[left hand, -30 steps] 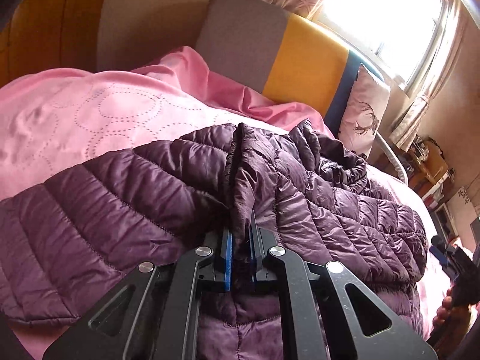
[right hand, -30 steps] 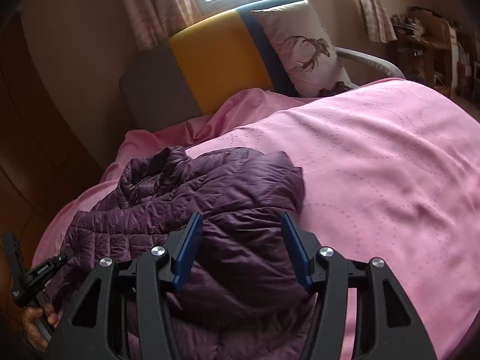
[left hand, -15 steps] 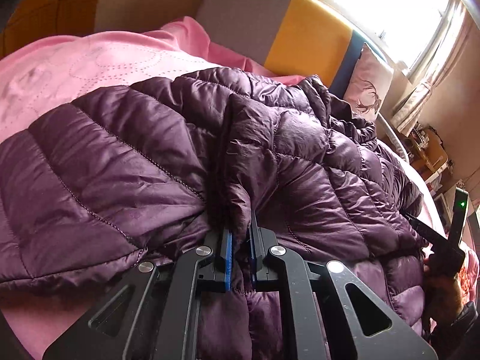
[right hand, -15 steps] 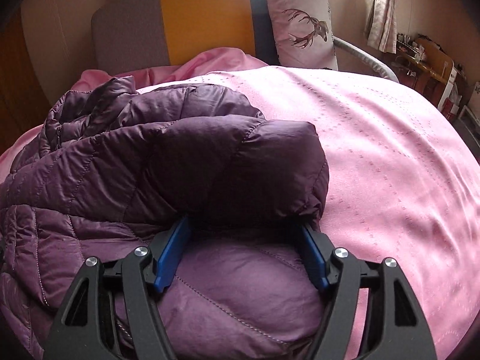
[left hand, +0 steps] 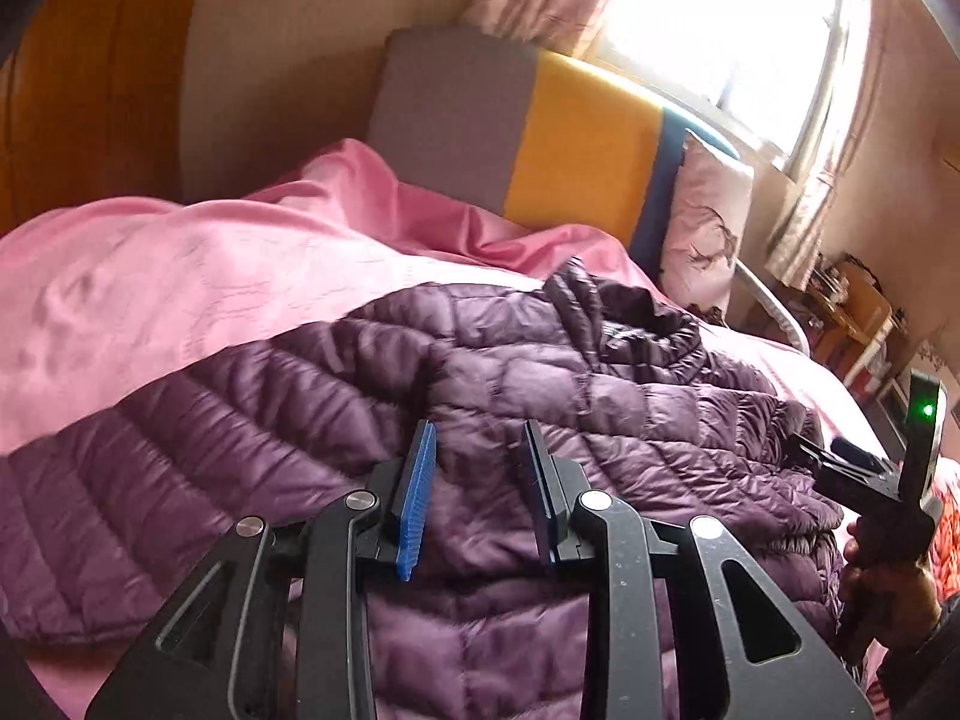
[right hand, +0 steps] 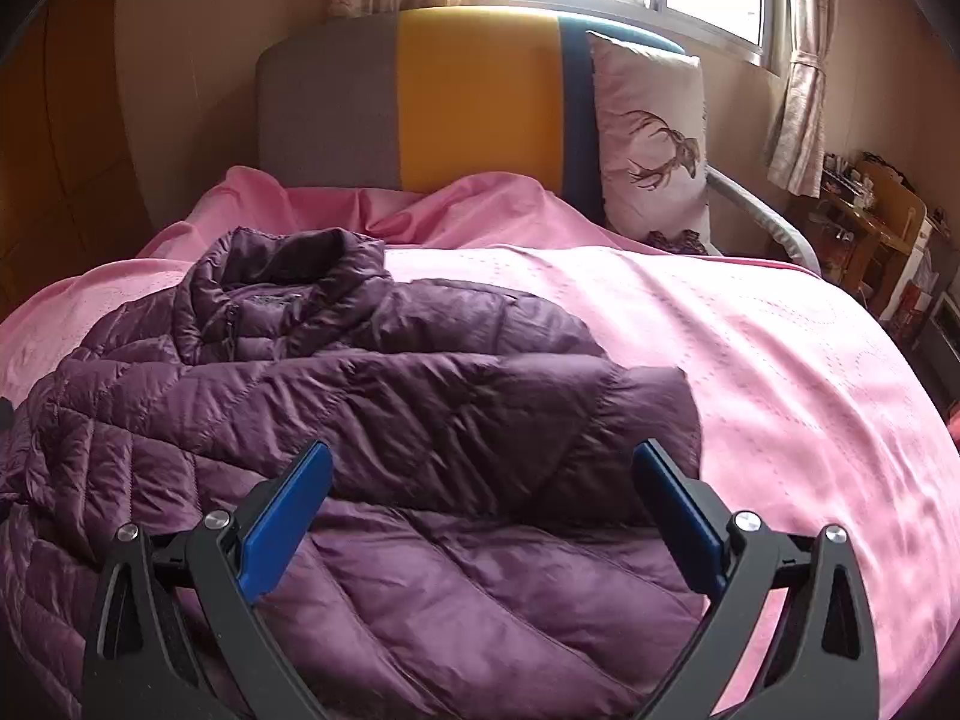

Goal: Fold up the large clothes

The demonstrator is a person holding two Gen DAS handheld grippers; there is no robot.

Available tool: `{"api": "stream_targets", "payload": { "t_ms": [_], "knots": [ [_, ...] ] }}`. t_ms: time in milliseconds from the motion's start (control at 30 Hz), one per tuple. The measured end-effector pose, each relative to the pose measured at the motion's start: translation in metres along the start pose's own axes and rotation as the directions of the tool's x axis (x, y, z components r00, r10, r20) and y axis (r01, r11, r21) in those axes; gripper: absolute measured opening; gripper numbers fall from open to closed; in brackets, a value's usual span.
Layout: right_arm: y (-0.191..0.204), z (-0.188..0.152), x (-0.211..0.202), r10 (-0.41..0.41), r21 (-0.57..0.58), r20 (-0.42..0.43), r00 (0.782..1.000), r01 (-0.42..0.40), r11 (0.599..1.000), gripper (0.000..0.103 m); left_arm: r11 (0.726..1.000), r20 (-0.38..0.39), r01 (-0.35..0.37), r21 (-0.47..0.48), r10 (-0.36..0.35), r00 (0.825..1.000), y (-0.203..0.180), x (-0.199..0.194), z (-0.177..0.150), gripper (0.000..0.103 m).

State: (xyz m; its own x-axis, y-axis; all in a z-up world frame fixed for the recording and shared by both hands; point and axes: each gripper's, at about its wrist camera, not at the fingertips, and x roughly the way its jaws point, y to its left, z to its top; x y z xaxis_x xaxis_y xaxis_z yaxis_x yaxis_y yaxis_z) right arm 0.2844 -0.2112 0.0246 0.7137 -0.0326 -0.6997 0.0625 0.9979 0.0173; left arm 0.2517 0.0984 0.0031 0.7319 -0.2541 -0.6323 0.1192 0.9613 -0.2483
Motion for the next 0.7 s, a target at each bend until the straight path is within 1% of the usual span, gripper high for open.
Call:
{"api": "stream_targets", "payload": {
  "t_ms": [33,100,200,267,300,367,467,567,667,700],
  "knots": [
    [0.009,0.003,0.004,0.013,-0.015,-0.004,1.0,-0.013,1.0,0.1,1.0,-0.021,0.009,0.015,-0.009,1.0,-0.006,0.012,0.003,0.028],
    [0.024,0.01,0.018,0.029,-0.047,-0.033,0.999,-0.03,0.998,0.101,1.0,-0.054,0.012,0.015,-0.011,0.998,-0.01,0.028,0.003,0.028],
    [0.038,0.007,0.047,0.021,-0.094,-0.105,0.994,-0.031,0.995,0.101,1.0,-0.13,0.011,-0.01,-0.012,0.991,-0.009,0.059,-0.001,0.028],
    [0.04,0.001,0.061,0.032,-0.094,-0.146,0.989,-0.046,0.995,0.101,0.999,-0.17,0.016,-0.043,-0.023,0.985,0.0,0.076,-0.009,0.028],
    [0.039,0.0,0.065,0.034,-0.087,-0.156,0.987,-0.048,0.995,0.101,0.997,-0.176,0.03,-0.068,-0.041,0.984,0.005,0.08,-0.012,0.028],
    [0.038,-0.005,0.072,0.029,-0.09,-0.161,0.987,-0.044,0.995,0.101,0.994,-0.164,0.049,-0.096,-0.064,0.984,0.01,0.081,-0.018,0.028],
    [0.043,-0.007,0.078,0.0,-0.111,-0.162,0.987,-0.018,0.994,0.101,0.997,-0.152,0.028,-0.07,-0.038,0.988,0.006,0.081,-0.023,0.028],
    [0.043,-0.008,0.078,-0.005,-0.112,-0.156,0.988,-0.012,0.994,0.101,0.998,-0.152,0.012,-0.054,-0.02,0.988,0.002,0.082,-0.023,0.028],
    [0.046,-0.007,0.071,-0.016,-0.116,-0.138,0.99,-0.001,0.993,0.101,0.997,-0.159,0.019,-0.074,-0.031,0.987,0.004,0.077,-0.018,0.028],
    [0.045,-0.006,0.065,-0.014,-0.112,-0.131,0.991,-0.001,0.994,0.101,0.995,-0.157,0.017,-0.097,-0.032,0.987,0.006,0.068,-0.017,0.029]
  ]
}}
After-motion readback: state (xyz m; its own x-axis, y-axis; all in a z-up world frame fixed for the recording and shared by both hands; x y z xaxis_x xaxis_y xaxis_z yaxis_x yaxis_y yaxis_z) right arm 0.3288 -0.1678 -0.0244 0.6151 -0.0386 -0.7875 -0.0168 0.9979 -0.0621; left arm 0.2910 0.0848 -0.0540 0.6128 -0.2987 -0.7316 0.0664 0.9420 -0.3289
